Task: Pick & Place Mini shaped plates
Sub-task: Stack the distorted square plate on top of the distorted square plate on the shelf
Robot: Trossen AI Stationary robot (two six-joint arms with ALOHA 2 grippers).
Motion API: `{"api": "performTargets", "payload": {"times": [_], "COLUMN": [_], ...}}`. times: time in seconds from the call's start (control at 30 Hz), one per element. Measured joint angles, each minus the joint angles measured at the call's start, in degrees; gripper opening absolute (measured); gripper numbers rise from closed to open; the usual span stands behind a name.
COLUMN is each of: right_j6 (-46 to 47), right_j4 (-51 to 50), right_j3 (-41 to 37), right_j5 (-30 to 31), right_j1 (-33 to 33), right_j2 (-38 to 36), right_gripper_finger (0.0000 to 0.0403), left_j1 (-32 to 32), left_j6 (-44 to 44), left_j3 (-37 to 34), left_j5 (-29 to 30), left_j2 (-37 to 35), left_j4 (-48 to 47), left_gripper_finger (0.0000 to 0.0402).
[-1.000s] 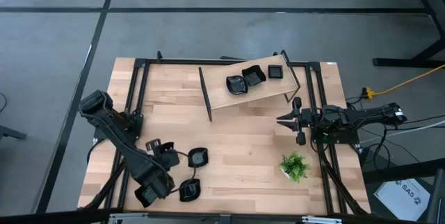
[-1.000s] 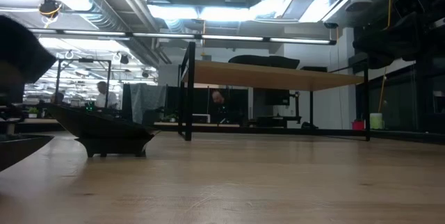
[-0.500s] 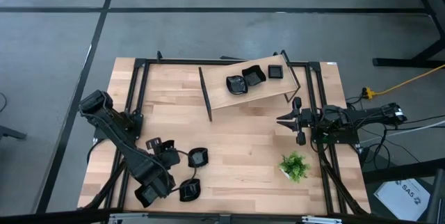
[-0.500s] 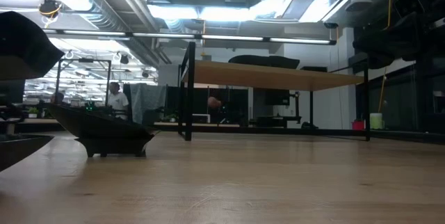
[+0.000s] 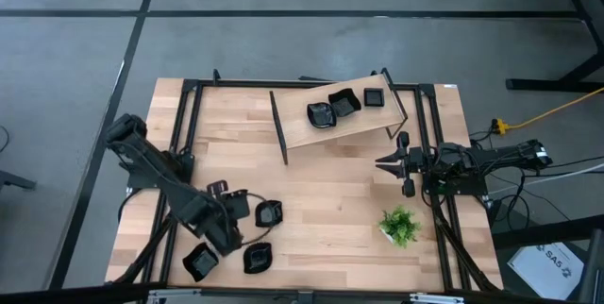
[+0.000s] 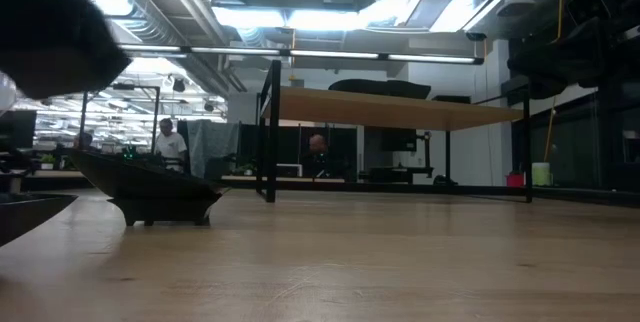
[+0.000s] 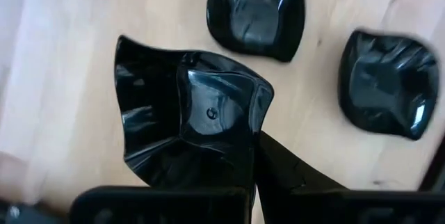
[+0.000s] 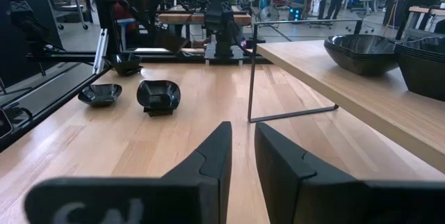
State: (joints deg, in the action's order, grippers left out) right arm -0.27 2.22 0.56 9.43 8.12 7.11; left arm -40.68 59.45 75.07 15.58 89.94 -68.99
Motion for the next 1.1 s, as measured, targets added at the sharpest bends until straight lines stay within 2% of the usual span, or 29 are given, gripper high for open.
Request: {"api": "performTargets", "payload": {"times": [0.4, 0.8, 1.1], "right_j6": [0.0, 0.0, 0.0], "right_j4": [0.0, 0.0, 0.0], "right_j3": [0.0, 0.0, 0.0], "right_j5": [0.0, 0.0, 0.0], "right_j1": [0.0, 0.0, 0.0], "right_j2": [0.0, 0.0, 0.0], "right_gripper_finger": [0.0065, 0.0065, 0.0065], "left_j1": [6.7, 18.2, 26.8], "left_j6": [-18.1, -41.5, -61.7], "left_j3": [0.0, 0.0, 0.0], "left_j5": [6.4, 4.4, 6.0], "left_j2": [-8.5, -8.9, -8.9], "left_j4": [6.8, 14.9, 29.7], "left_gripper_finger": [0.0002, 0.0002, 0.0002]}}
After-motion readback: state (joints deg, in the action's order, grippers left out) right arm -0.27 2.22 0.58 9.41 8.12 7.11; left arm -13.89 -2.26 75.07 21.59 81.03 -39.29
